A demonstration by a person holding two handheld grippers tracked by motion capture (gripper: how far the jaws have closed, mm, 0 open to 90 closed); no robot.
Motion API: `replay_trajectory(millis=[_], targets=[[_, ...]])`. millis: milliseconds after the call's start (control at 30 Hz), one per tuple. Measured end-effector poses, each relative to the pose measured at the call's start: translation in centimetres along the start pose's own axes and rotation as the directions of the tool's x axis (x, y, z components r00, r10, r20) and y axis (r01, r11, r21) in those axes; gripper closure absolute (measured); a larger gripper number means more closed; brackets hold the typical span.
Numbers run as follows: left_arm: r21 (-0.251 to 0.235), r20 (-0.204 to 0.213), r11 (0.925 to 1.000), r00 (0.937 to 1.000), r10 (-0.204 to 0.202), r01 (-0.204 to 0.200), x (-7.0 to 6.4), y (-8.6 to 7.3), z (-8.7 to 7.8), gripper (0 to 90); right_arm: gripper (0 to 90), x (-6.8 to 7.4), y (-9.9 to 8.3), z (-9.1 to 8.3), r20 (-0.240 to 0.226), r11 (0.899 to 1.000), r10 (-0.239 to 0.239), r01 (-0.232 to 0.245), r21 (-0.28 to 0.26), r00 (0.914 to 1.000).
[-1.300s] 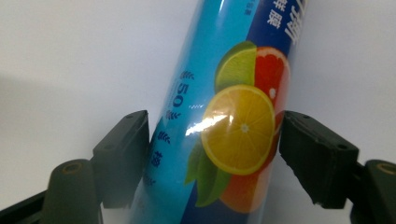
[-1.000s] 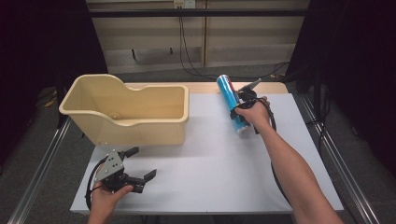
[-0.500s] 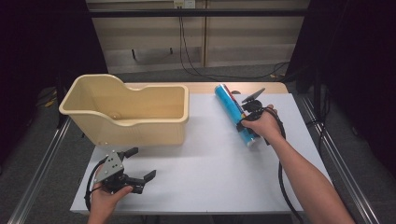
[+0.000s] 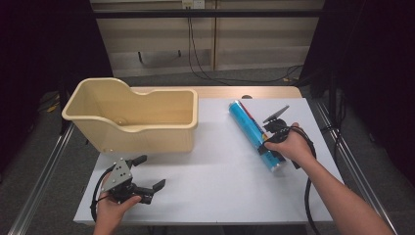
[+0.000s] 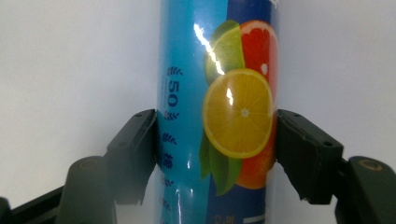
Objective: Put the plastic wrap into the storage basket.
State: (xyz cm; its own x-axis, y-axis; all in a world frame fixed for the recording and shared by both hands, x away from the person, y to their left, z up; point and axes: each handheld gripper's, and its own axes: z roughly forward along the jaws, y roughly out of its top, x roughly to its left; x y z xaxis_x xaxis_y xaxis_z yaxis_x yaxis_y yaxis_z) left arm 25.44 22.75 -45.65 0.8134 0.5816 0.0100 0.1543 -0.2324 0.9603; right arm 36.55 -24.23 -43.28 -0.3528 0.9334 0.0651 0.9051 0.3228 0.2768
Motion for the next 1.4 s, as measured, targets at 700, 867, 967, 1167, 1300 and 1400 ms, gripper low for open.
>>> replay_trajectory(millis=[700, 867, 967, 1167, 1300, 1400], targets=[[0.017, 0.019, 0.9998, 0.9998, 0.008, -0.008, 0.2, -0.2, 0.4, 0.0, 23.6, 0.0, 4.4, 1.7, -0.003, 0.998, -0.04, 0.04, -0.054, 0.9992], [0.01, 0.013, 0.9999, 0.9999, 0.006, -0.006, 0.3, -0.2, 0.2, 0.0, 23.6, -0.1, 5.6, 2.9, -0.001, 0.999, -0.021, 0.021, -0.029, 0.9998], [0.013, 0.013, 0.9999, 0.9999, 0.001, -0.001, 0.4, -0.3, 0.1, 0.0, 24.7, 0.4, 6.1, 3.7, 0.017, 0.999, -0.037, 0.036, 0.005, 0.9992], [0.017, 0.016, 0.9998, 0.9999, 0.006, -0.006, 0.5, -0.3, 0.1, 0.0, 31.5, 0.6, 6.4, 4.0, 0.052, 0.999, -0.028, 0.026, 0.034, 0.9982], [0.018, 0.016, 0.9998, 0.9998, 0.006, -0.007, 0.5, -0.3, 0.2, 0.0, 32.2, 0.3, 6.5, 4.0, 0.032, 0.999, -0.004, 0.002, 0.048, 0.9995], [0.014, 0.017, 0.9999, 0.9998, 0.006, -0.006, 0.4, -0.2, 0.2, 0.0, 32.4, 0.4, 6.7, 3.9, 0.033, 0.997, 0.011, -0.014, 0.078, 0.9994]])
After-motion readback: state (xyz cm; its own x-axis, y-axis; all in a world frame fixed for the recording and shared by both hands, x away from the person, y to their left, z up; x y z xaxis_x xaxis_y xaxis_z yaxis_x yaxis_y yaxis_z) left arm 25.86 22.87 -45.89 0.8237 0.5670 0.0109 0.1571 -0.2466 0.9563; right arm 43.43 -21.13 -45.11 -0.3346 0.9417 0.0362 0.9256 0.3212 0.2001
